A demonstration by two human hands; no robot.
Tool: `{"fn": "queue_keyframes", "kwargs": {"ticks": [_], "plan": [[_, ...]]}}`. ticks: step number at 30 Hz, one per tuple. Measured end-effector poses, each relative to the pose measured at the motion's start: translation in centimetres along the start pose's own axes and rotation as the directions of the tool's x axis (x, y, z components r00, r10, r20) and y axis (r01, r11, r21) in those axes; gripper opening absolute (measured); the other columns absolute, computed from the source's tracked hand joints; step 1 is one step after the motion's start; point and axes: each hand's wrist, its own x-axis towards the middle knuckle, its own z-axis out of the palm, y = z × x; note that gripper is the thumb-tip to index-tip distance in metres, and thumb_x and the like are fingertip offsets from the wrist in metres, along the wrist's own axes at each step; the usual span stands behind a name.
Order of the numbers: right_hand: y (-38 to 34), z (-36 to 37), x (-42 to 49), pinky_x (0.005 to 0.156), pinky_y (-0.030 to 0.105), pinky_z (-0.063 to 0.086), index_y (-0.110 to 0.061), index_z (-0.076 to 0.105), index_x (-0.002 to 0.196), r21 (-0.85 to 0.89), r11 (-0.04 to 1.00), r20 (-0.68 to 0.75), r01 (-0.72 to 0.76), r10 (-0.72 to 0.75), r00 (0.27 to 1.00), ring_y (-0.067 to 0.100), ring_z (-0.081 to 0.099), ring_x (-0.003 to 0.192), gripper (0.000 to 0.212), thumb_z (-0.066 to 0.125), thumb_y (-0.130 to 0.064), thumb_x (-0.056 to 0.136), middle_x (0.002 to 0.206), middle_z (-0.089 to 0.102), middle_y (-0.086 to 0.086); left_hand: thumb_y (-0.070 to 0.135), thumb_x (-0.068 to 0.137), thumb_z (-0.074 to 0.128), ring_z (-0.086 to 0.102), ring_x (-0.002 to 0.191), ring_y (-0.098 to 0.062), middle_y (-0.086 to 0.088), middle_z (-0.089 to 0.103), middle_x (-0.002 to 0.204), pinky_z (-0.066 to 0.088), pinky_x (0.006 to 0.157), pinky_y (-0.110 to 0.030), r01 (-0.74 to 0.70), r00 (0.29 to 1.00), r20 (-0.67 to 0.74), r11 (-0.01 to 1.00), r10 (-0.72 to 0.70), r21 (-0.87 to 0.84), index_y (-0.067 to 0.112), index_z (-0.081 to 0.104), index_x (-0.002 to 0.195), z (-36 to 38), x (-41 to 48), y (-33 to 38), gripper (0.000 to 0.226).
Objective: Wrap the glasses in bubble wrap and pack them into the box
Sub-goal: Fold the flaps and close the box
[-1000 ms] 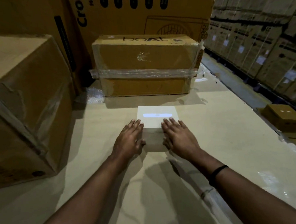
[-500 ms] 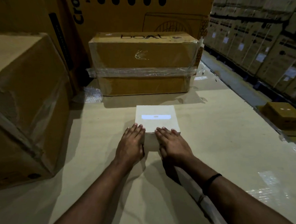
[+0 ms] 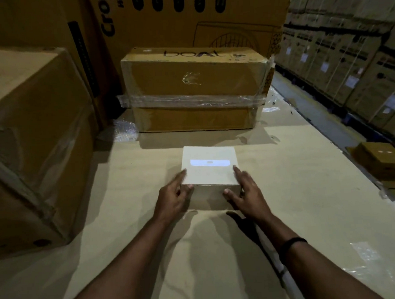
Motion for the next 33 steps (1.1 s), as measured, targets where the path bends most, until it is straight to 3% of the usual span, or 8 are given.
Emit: {"fn": "queue_keyframes", "kwargs": {"ticks": [4,8,13,16,20,23,25,33], "plan": [[-0.3,0.3,2.2,0.099,0.011,0.027,-0.019,0.048,0.142,-0.059,0.996,0.027,0.063,-0.061,0.998,0.028,0.045,0.132,0.054,0.065,-0.022,0.091,0.144,0.046,0.013,0.013,0.087,0.071,0.065,0.103,-0.016,-0.013,0.069,0.117,0.048,0.079,-0.014,0.059,0.997,-0.039,0.996,-0.061,-0.06,0.02,0.063,0.128,0.0,0.7,-0.2,0.043],[-1.3,0.4,5.3,0.097,0.018,0.034,-0.014,0.055,0.137,-0.071,0.99,0.016,0.119,-0.118,0.993,0.03,0.05,0.126,0.049,0.066,-0.015,0.09,0.141,0.05,0.012,0.008,0.089,0.068,0.068,0.1,-0.011,-0.006,0.072,0.11,0.044,0.08,-0.004,0.059,0.99,-0.127,0.997,-0.063,-0.04,0.017,0.064,0.128,-0.2,2.1,0.3,0.04],[-1.1,1.8,7.4,0.097,0.021,0.036,-0.016,0.054,0.138,-0.081,0.991,0.039,0.107,-0.104,0.994,0.031,0.051,0.124,0.048,0.064,-0.017,0.091,0.142,0.05,0.013,0.008,0.09,0.066,0.066,0.098,-0.009,-0.009,0.071,0.113,0.042,0.083,-0.011,0.095,0.989,-0.118,0.995,-0.09,0.03,0.017,0.063,0.128,-0.6,4.6,-0.5,0.04],[-0.9,2.3,7.6,0.103,0.026,0.036,-0.025,0.047,0.143,-0.107,0.992,0.07,0.066,-0.059,0.996,0.03,0.046,0.13,0.05,0.059,-0.027,0.094,0.151,0.038,0.011,0.01,0.092,0.064,0.062,0.108,-0.01,-0.012,0.064,0.128,0.039,0.088,-0.012,0.083,0.994,-0.086,0.991,-0.074,0.108,0.018,0.061,0.132,-0.5,5.1,-0.7,0.041],[-2.0,1.6,7.8,0.116,0.041,0.025,-0.032,0.035,0.148,-0.415,0.901,0.103,0.129,-0.094,0.99,0.029,0.023,0.144,0.058,0.025,-0.058,0.098,0.163,0.009,0.007,0.025,0.099,0.054,0.043,0.136,-0.022,-0.007,0.036,0.155,0.036,0.106,-0.027,-0.014,0.997,-0.067,0.949,0.036,0.314,0.018,0.056,0.137,-0.4,5.4,-0.5,0.039],[-2.7,1.9,7.3,0.119,0.044,0.012,-0.031,0.021,0.153,-0.518,0.815,0.228,0.258,-0.159,0.961,0.024,0.007,0.15,0.097,-0.024,-0.072,0.078,0.163,0.008,0.001,0.031,0.102,0.042,0.033,0.143,-0.02,-0.002,0.034,0.156,0.026,0.111,-0.024,-0.102,0.994,0.0,0.903,0.113,0.417,0.018,0.052,0.141,0.0,5.0,-0.8,0.042],[-2.5,2.5,7.1,0.119,0.044,0.01,-0.029,0.019,0.154,-0.541,0.802,0.226,0.253,-0.152,0.962,0.024,0.006,0.15,0.108,-0.033,-0.072,0.069,0.163,0.013,-0.001,0.037,0.098,0.033,0.032,0.143,-0.02,0.0,0.035,0.155,0.027,0.112,-0.026,-0.128,0.992,0.046,0.871,0.121,0.473,0.018,0.049,0.143,0.2,4.6,-0.9,0.051],[-3.3,2.8,4.2,0.118,0.04,-0.007,-0.023,0.005,0.155,-0.598,0.743,0.269,0.302,-0.169,0.948,0.019,-0.004,0.15,0.076,-0.003,-0.057,0.087,0.163,0.002,-0.003,0.034,0.095,0.028,0.039,0.14,-0.027,-0.008,0.045,0.149,0.036,0.11,-0.042,-0.254,0.967,0.173,0.762,0.187,0.596,0.01,0.049,0.141,-0.6,2.7,-0.8,0.056]]}}
